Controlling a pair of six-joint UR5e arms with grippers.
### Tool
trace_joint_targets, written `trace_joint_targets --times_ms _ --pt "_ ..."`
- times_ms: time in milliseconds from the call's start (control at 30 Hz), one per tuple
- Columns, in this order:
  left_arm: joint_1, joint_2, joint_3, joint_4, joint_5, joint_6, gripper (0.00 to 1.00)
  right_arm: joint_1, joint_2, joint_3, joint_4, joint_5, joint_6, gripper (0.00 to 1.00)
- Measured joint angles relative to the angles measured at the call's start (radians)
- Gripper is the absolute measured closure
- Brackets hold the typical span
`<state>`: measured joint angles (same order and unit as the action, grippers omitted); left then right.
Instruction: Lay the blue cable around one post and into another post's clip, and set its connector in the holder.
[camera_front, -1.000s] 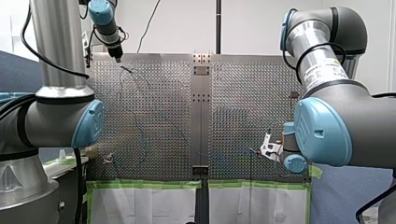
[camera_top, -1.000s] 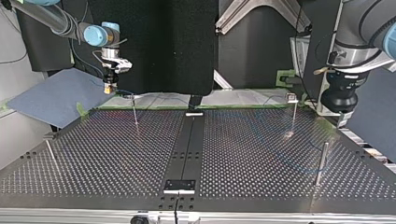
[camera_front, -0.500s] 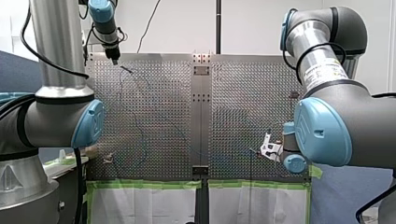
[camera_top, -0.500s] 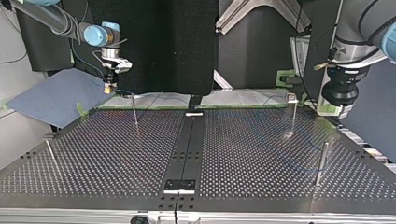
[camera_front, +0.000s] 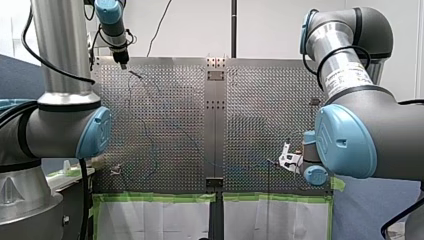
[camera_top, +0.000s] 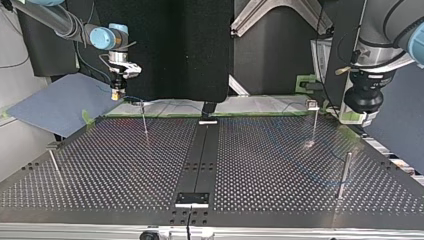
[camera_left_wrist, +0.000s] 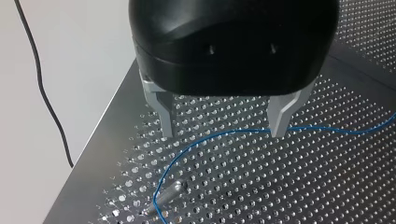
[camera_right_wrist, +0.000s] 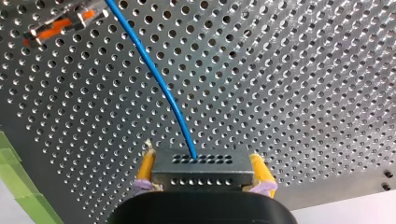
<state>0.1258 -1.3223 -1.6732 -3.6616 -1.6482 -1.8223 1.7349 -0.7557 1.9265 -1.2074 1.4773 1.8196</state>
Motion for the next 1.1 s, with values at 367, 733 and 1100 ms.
trace_joint_targets --times_ms 367,733,1100 --pt "-0.015 0.008 -0.026 0.046 0.047 -0.005 0.04 0.000 0.000 0.000 0.000 0.000 0.002 0.98" --pt "-0.090 -0.029 -0.133 0.155 0.155 -0.085 0.04 0.001 0.000 0.000 0.001 0.000 0.002 0.98" --pt "-0.190 -0.127 -0.224 0.256 0.176 -0.099 0.04 0.001 0.000 0.000 0.003 0.000 0.002 0.98"
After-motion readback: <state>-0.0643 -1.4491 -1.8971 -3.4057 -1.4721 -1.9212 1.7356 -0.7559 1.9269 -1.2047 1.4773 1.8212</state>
